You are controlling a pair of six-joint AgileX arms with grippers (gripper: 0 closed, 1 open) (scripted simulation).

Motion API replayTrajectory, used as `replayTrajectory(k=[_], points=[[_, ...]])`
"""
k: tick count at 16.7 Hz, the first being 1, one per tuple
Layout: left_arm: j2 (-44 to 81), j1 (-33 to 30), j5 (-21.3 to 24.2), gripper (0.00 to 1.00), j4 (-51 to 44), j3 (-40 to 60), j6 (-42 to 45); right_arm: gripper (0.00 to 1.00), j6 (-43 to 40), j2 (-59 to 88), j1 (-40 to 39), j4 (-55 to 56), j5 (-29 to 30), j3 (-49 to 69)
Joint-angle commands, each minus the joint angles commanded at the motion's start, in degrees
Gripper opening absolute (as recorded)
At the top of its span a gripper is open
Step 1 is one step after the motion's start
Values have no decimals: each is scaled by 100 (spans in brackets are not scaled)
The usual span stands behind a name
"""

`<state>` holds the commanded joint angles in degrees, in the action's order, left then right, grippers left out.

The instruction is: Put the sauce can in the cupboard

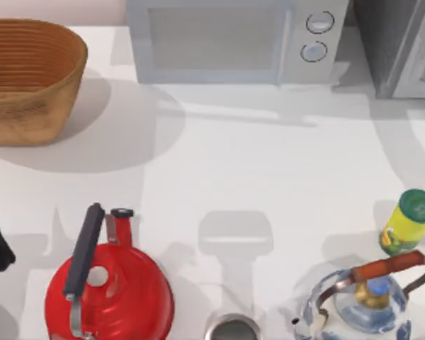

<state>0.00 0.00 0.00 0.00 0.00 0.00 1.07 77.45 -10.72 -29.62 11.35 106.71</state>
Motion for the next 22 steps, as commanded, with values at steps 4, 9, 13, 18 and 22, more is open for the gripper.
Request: replayTrajectory(k=[4,9,13,18,22], points=[[0,0,0,100,0,0,0,0,-13,663,140,90,-119,603],[0,0,0,100,0,0,0,0,12,2343,318,322,-289,1987],[0,0,0,100,0,0,0,0,-3,2938,480,460,-433,2491],[0,0,0,100,0,0,0,8,-4,2944,483,461,-437,2495],[0,0,0,100,0,0,0,38,-4,2944,483,461,-437,2495]])
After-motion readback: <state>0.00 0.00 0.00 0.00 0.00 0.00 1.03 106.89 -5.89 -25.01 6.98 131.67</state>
